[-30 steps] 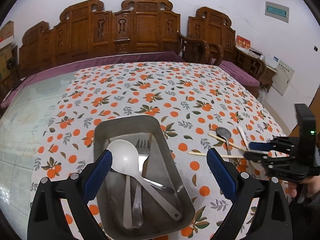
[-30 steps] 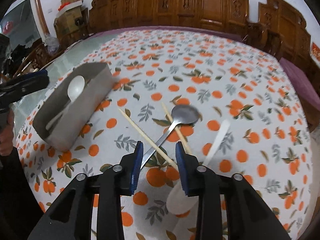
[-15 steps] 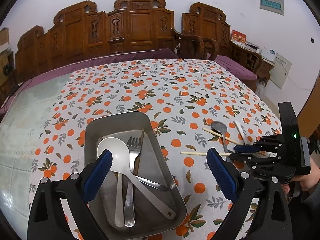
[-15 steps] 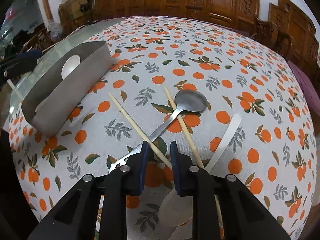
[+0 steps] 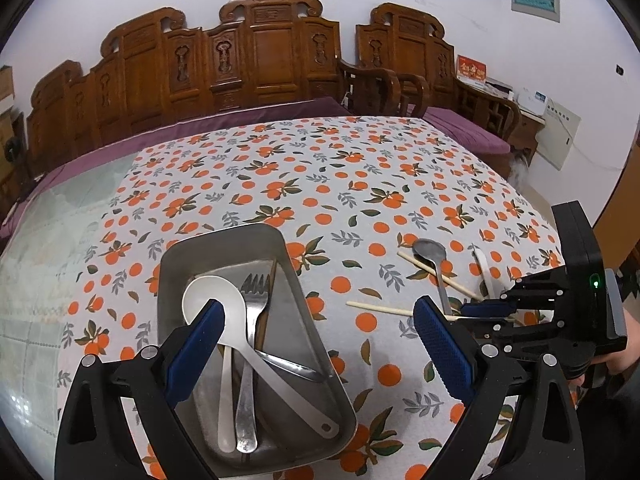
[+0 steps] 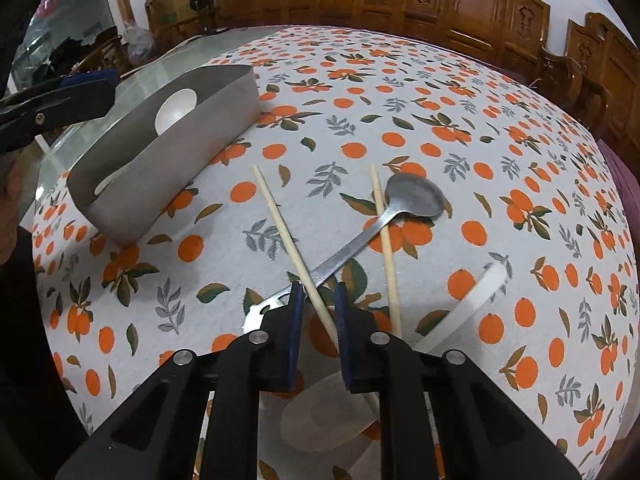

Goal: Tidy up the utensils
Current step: 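Grasp a wooden chopstick from the cloth with the right gripper, then grasp a metal spoon with the left gripper while the right gripper holds the chopstick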

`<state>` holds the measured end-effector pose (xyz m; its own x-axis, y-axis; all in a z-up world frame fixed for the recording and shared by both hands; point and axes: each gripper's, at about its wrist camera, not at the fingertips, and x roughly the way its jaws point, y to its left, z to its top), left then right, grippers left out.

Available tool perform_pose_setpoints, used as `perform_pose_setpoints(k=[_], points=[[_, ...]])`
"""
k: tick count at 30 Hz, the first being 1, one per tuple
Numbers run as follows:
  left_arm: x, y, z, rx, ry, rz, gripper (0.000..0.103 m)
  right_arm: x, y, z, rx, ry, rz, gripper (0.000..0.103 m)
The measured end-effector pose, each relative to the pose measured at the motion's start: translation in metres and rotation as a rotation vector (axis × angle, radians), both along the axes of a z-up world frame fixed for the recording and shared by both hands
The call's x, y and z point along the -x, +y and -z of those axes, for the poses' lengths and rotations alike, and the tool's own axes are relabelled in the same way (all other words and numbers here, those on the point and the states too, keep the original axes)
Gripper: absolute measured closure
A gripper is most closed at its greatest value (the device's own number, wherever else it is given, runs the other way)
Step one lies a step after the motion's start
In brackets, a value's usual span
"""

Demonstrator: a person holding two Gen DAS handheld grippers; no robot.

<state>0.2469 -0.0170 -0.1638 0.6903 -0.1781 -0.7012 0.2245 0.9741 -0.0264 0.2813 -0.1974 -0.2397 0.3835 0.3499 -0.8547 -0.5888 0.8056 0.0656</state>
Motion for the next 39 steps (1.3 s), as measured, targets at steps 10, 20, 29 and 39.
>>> perform_pose_setpoints(k=[10,20,29,39], points=[[0.002,-0.004,0.001,0.0,-0.004,0.002,0.011,0.009,0.009,-0.006,-0.036,-0.006,-0.074,0.097],[0.002,-0.024,0.004,-0.013,0.005,0.019,0.011,-0.009,-0.037,-0.041,-0.119,-0.133,0.155,0.097],[-0.011,-0.064,0.012,-0.01,0.057,0.09,0.011,-0.03,-0.077,-0.034,-0.131,-0.121,0.304,0.097],[-0.048,-0.117,0.048,-0.039,0.162,0.152,0.033,-0.031,-0.082,-0.035,-0.153,-0.122,0.318,0.097]])
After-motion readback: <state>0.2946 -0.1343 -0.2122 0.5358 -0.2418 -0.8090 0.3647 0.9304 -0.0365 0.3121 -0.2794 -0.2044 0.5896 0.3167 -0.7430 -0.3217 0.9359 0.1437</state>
